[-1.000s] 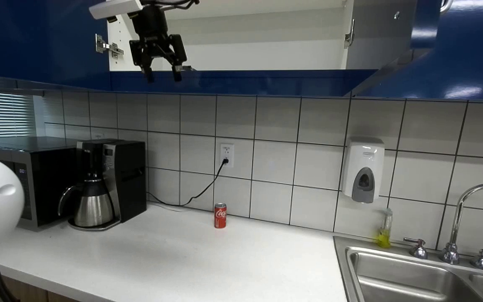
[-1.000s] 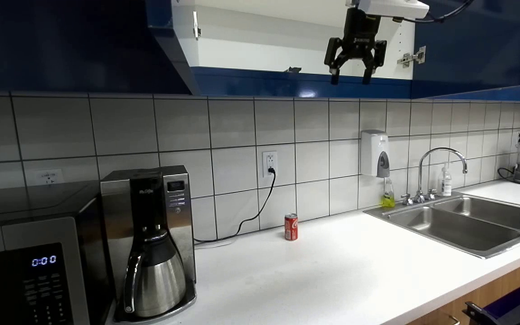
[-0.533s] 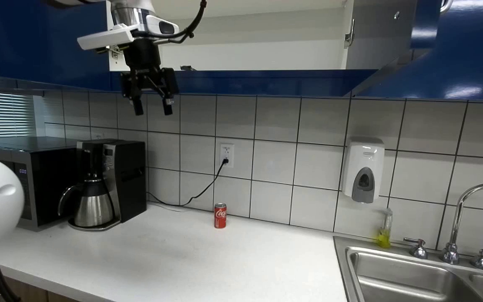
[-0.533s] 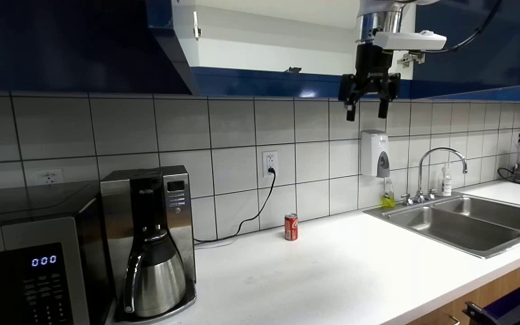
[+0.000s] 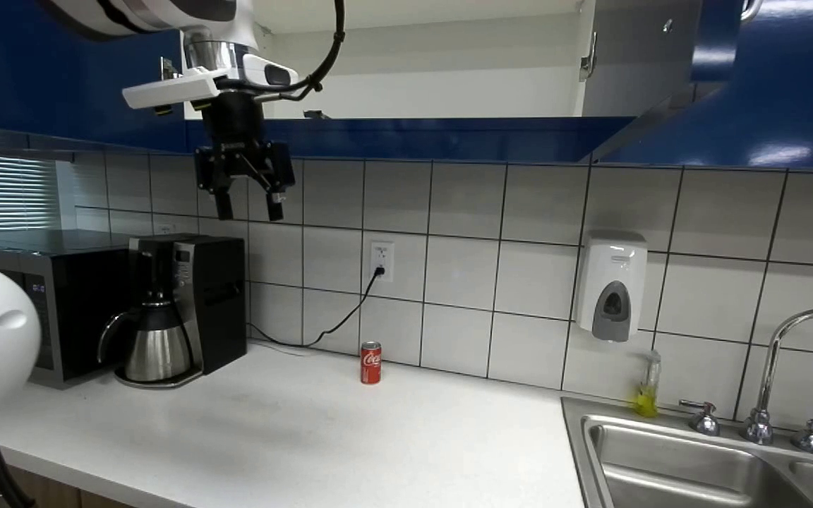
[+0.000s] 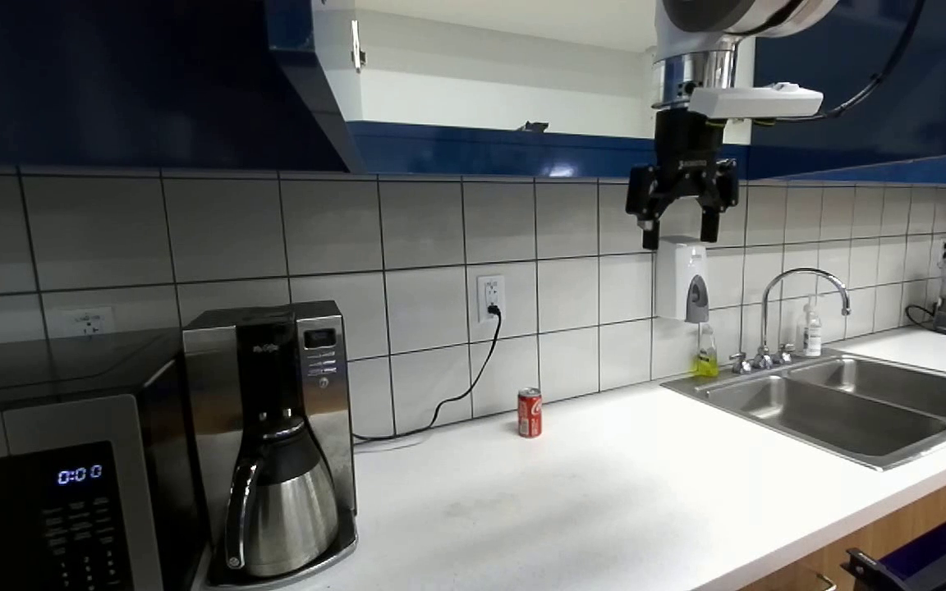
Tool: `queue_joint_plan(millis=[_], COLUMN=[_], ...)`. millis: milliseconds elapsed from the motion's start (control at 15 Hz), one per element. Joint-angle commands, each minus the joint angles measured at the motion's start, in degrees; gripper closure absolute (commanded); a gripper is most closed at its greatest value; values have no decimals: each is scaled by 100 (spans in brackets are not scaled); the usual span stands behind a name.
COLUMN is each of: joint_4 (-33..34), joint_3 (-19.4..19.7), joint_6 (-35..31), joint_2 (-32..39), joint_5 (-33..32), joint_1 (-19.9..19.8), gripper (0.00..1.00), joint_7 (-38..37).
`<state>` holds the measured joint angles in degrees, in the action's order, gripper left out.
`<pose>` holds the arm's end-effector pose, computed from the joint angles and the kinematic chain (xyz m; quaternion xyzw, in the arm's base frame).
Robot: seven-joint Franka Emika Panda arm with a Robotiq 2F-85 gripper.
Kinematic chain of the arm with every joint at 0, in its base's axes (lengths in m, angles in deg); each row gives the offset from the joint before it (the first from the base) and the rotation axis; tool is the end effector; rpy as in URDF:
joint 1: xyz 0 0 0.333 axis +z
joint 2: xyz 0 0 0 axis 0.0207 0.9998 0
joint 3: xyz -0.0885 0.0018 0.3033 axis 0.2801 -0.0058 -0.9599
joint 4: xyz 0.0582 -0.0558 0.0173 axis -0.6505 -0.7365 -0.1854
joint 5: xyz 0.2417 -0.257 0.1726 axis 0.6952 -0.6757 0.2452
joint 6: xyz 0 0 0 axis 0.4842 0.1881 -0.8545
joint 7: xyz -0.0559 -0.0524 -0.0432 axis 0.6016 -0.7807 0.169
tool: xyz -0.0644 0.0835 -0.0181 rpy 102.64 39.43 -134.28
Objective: Put the candy bar into the cupboard
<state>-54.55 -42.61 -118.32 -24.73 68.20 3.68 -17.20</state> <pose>0.3489 0.0174 0.5362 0.9965 -0.0200 0.0708 0.0395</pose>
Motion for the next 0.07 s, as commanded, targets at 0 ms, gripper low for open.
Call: queue_joint_plan(millis=[0], joint_4=[8], joint_3=[-75], joint_6=[4], joint_2=[-5], joint_5=[58], joint_1=[-95], gripper=[0], joint_7=[52])
